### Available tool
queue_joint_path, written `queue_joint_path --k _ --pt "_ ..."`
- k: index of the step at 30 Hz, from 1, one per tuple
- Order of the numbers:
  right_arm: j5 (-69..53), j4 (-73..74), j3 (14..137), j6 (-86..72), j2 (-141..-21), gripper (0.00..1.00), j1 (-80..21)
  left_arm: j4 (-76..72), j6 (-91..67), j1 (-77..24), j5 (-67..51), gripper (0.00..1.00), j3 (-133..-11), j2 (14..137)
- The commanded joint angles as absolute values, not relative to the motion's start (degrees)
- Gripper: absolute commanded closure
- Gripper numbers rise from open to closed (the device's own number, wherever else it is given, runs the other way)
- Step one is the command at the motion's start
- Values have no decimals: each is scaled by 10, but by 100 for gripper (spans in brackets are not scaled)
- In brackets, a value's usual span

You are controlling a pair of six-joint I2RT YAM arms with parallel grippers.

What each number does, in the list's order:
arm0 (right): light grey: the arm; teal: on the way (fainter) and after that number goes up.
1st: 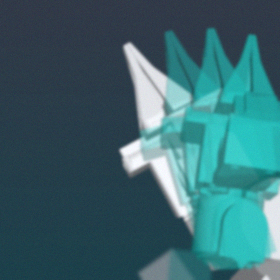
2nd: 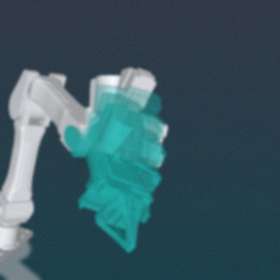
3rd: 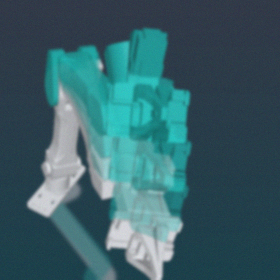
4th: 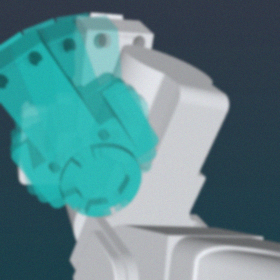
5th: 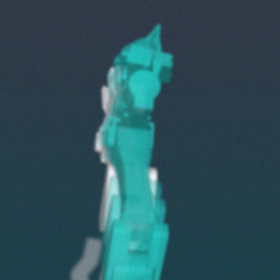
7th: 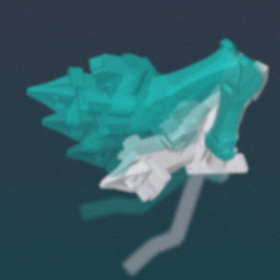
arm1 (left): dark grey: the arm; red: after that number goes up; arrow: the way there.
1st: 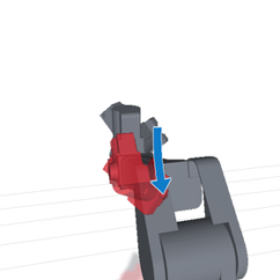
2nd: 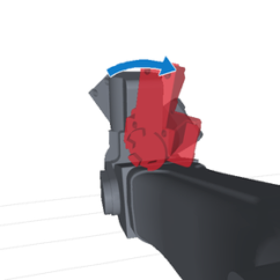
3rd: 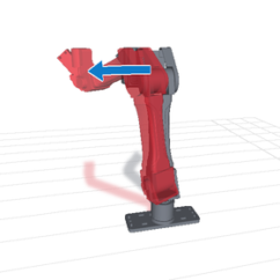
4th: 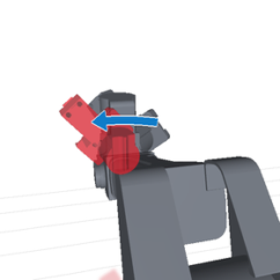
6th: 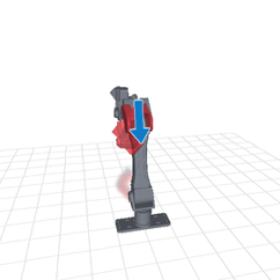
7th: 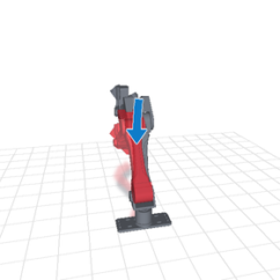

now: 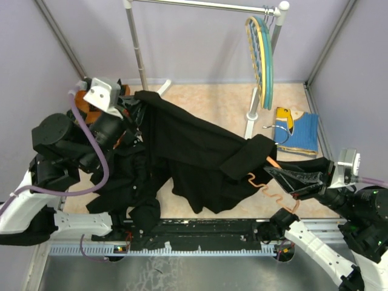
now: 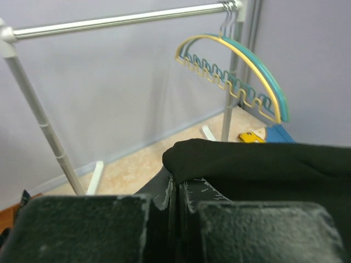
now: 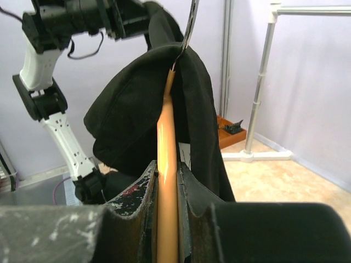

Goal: Place the shirt on the hanger

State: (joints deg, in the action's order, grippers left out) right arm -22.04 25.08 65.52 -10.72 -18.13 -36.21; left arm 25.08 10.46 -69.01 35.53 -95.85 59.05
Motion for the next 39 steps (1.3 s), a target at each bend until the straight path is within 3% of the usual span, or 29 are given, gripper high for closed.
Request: queue_joint_path --k 1,3,9,13,18,20,26,30,39 --pt "-250 195 648 -108 -184 100 -361 286 133 -689 408 100 -1028 623" --pt "-253 184 641 -113 -182 100 -361 301 130 -690 415 98 -1046 637" --pt "-231 100 595 -163 -166 100 -362 318 115 -690 427 70 -1028 642" --pt "-190 33 553 -187 -150 100 -361 333 123 -690 421 46 -1040 647" --pt "-192 49 553 -144 -177 100 -361 341 162 -690 383 8 -1081 661" --pt "-203 61 557 -133 -189 100 -361 347 189 -690 353 1 -1099 670" --pt "-260 65 556 -125 -210 100 -361 400 231 -690 164 1 -1123 698" --pt "-299 73 563 -121 -221 100 -361 455 240 -689 -15 13 -1132 718" --pt "-366 142 591 -92 -231 100 -361 568 241 -690 -155 33 -1180 765"
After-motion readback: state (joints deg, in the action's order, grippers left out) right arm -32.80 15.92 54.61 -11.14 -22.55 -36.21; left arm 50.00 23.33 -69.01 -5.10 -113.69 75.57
